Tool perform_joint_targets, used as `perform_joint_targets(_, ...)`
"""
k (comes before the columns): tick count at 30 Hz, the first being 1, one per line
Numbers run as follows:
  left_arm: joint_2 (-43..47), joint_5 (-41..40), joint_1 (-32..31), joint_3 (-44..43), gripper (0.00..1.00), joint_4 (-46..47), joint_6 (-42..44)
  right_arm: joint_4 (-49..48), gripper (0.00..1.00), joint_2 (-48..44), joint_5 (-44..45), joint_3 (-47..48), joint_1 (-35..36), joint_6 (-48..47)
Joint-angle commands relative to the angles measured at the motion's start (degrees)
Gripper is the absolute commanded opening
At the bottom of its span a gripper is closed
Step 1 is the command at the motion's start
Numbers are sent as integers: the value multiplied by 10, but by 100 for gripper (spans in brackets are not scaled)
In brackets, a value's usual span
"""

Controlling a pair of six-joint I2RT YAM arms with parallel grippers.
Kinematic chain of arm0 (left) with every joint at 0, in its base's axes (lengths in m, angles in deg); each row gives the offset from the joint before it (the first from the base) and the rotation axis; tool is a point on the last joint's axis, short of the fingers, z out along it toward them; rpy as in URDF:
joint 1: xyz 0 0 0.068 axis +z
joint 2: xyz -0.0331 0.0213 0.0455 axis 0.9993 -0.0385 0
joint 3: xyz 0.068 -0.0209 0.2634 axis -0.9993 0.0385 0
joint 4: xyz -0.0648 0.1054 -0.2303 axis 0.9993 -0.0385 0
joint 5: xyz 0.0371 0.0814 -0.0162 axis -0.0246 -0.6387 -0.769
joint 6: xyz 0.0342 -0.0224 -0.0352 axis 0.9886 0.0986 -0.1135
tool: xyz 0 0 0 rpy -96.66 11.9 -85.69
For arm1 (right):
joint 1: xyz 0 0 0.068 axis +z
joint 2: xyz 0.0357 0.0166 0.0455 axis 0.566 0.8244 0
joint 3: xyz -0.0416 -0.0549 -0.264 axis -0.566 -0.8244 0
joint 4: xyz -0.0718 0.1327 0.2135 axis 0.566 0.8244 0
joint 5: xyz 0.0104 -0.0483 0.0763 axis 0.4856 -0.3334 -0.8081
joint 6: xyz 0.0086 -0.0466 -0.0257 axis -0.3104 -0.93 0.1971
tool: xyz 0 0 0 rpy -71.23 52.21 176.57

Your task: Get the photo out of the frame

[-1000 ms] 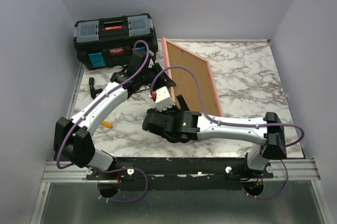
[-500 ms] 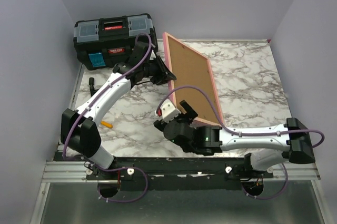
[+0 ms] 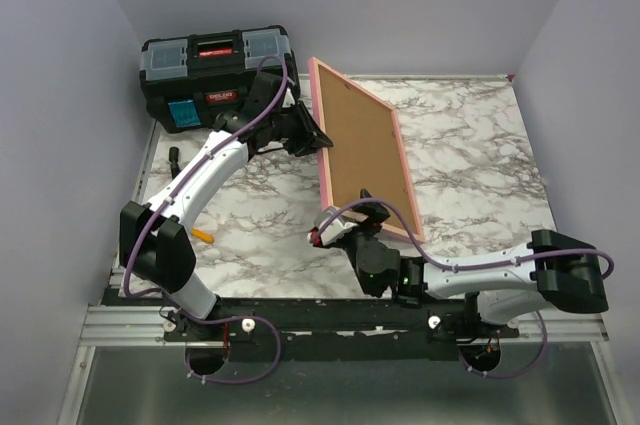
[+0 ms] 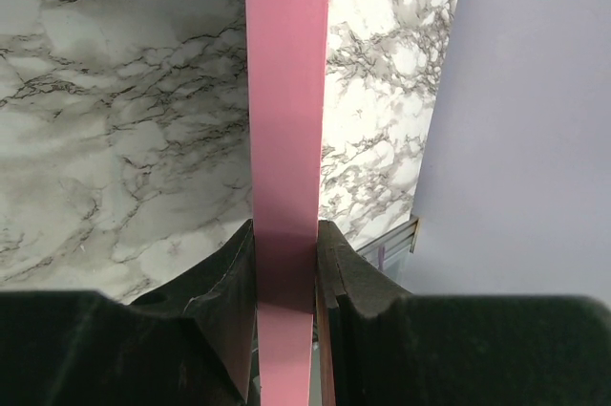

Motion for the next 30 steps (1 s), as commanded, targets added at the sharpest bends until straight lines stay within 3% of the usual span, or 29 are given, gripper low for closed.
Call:
perform_joint_targets(1,7,28,5,-30,0,13,9,-165,89,26,-3,-14,-28,-82)
perform_joint_targets(7,6,36,10,-29,0,12,11,-183,81,62,-24,-8,-46,-89)
perform_joint_targets(14,7,41,13,-32,0,12,13,-282,73,95,-15,-16,-54,-137)
perform_joint_targets(22,7,43,16,-36,0,13,17,-267,34,119,-10,-6,-60,-98)
perform_joint_targets(26,11,42,17,-34,0,22,23,-261,20,134,6,2,-63,-77)
perform_joint_targets(28,8,44,18,-34,0,23,23,-260,2,142,18,5,-66,-68)
perform_joint_targets(30,2,47,19,-35,0,23,24,-269,1,144,22,1,-67,-58)
